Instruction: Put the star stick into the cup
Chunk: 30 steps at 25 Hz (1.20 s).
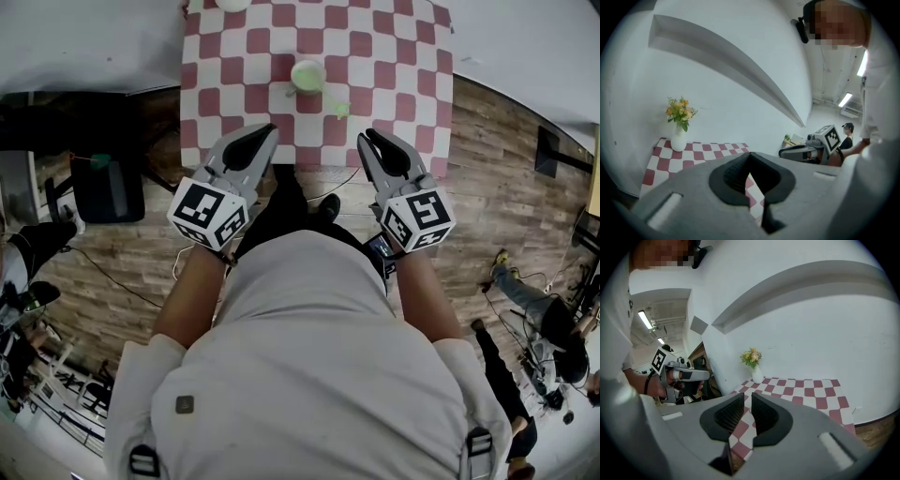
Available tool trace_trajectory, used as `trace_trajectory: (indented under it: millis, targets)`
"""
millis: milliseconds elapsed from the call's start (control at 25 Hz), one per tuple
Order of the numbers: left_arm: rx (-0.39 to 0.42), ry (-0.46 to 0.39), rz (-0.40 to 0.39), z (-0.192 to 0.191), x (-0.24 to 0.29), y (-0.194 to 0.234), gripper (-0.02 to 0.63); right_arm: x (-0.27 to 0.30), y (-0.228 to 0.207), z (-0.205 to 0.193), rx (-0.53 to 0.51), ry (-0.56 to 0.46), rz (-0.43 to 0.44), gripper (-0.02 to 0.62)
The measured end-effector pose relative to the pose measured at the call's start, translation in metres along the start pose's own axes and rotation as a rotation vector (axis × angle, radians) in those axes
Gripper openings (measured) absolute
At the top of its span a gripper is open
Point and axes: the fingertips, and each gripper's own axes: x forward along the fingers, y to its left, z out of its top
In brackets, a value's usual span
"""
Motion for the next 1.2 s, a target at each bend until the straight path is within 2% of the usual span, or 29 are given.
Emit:
trace_trajectory:
  millis: [600, 1000, 1200]
  targets:
    - [0.076, -0.097, -0.007, 0.011, -0.028, -0.099, 0.003, -0.098, 0.033, 0.009, -0.074, -0.108, 0.033, 0.025]
    - [0.16, -0.166, 0.013, 0.031, -0.044, -0.155, 0.003, -0.151, 0.049, 0.029, -0.14, -0.208, 0.076, 0.009]
    - [0.193, -0.178, -0.003, 0.03, -0.053, -0.186, 0.003, -0.179, 0.054, 0.031, -0.159, -0.25, 0.085, 0.009]
